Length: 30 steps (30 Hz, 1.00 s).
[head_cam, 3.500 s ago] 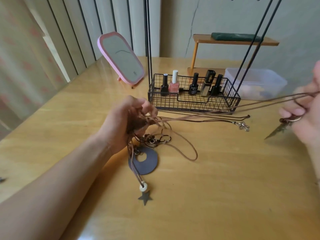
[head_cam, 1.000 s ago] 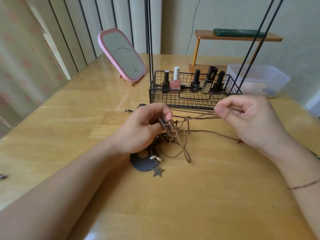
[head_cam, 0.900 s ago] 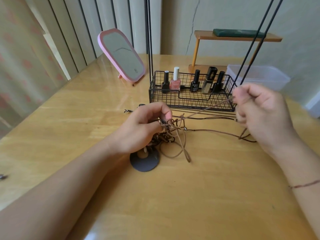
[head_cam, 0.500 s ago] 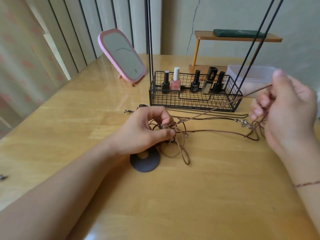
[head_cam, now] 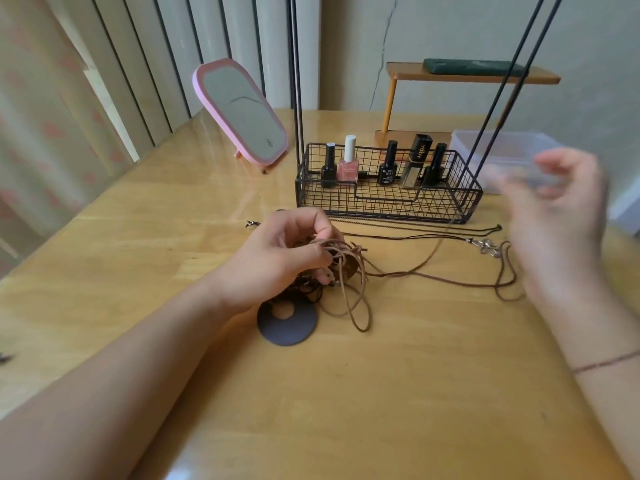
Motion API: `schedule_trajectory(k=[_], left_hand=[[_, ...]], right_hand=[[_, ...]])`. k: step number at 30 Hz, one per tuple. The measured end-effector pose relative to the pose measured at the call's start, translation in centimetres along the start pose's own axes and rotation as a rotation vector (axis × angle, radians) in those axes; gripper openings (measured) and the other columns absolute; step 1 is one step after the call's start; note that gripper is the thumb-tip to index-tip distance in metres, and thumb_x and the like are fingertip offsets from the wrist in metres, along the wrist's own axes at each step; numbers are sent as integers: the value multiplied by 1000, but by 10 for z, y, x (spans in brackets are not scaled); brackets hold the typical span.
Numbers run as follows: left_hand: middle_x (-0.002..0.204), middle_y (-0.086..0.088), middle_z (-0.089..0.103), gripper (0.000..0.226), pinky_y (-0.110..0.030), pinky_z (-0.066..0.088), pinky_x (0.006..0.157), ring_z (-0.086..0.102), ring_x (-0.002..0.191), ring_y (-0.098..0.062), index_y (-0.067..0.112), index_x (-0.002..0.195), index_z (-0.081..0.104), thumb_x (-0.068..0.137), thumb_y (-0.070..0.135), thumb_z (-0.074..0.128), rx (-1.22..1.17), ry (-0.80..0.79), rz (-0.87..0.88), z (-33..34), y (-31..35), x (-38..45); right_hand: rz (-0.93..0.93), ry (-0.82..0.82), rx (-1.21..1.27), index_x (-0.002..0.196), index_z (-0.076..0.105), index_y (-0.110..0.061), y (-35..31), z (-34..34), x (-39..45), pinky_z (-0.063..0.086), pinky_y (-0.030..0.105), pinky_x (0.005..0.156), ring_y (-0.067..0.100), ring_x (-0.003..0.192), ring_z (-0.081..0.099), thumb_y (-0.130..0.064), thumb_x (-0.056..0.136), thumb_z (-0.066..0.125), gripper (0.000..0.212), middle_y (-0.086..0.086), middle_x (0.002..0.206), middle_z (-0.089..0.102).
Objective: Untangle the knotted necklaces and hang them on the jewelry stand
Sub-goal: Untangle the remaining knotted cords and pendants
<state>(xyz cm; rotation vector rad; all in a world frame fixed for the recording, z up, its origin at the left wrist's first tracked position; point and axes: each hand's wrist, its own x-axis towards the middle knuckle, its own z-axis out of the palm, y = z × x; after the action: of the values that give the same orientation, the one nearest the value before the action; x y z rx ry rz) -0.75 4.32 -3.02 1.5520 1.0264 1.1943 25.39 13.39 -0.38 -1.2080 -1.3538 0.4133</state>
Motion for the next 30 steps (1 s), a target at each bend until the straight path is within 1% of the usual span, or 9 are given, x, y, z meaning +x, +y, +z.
schedule_trajectory(k=[3, 6, 10, 14, 19, 22, 24, 27, 30], left_hand=[[89, -14, 61, 14, -27, 54, 67, 61, 75, -21, 5, 77, 47, 78, -2, 60, -42, -34, -7, 1, 0, -1], [87, -9, 64, 16, -25, 54, 68, 62, 76, -20, 5, 77, 48, 75, -2, 62, -78, -63, -8, 0, 1, -2], [88, -9, 66, 16, -23, 50, 66, 59, 75, -21, 8, 75, 46, 70, 11, 62, -137, -55, -7, 1, 1, -2], [93, -13, 68, 9, -37, 46, 70, 57, 83, -32, 20, 70, 54, 68, 13, 58, -147, -51, -21, -1, -1, -1], [93, -14, 67, 25, -30, 49, 73, 63, 84, -26, 24, 63, 54, 68, 1, 48, -116, -51, -46, -1, -1, 0], [93, -13, 65, 10, -25, 48, 71, 60, 81, -20, 18, 66, 53, 73, 17, 59, -71, -94, -44, 1, 0, -2], [90, -16, 63, 25, -24, 49, 68, 57, 78, -20, 8, 69, 50, 80, 25, 65, 1, -75, -28, 4, 1, -3], [87, -30, 60, 35, -29, 50, 68, 56, 75, -25, 5, 72, 49, 80, 30, 73, 136, -42, 31, 8, 1, -2], [84, -24, 62, 24, -38, 50, 70, 56, 75, -29, 7, 81, 57, 82, 25, 74, 178, -31, 79, 10, 1, -2]], right_hand=[[-463, -373, -20, 111, 62, -16, -11, 15, -34, 45, 22, 95, 10, 108, 57, -29, 87, 63, 27, -2, 113, 62], [-383, -767, 76, 102, 69, -20, -19, 26, -60, 55, 28, 86, 9, 95, 67, -40, 87, 63, 26, -10, 97, 71], [-218, -972, 59, 97, 67, -28, -18, 27, -67, 58, 29, 81, 10, 86, 70, -50, 80, 76, 29, -11, 87, 72], [-129, -1025, 76, 96, 63, -33, -18, 25, -64, 57, 29, 72, 11, 71, 67, -45, 72, 75, 29, -7, 80, 72], [-193, -974, -19, 76, 67, -36, -21, 21, -60, 42, 19, 54, 1, 52, 48, -47, 68, 78, 18, -12, 58, 59], [-272, -920, -48, 73, 68, -39, -23, 17, -57, 40, 8, 55, 0, 56, 55, -29, 80, 78, 16, -20, 61, 62], [-263, -905, 23, 78, 71, -37, -25, 15, -57, 45, 6, 61, 2, 66, 64, -23, 85, 73, 16, -19, 72, 69], [-275, -886, 83, 84, 72, -36, -27, 15, -59, 50, 8, 67, 3, 78, 69, -24, 87, 70, 12, -16, 84, 72], [-257, -899, 130, 87, 73, -32, -28, 15, -61, 50, 7, 66, 2, 74, 69, -21, 86, 72, 11, -17, 79, 71]])
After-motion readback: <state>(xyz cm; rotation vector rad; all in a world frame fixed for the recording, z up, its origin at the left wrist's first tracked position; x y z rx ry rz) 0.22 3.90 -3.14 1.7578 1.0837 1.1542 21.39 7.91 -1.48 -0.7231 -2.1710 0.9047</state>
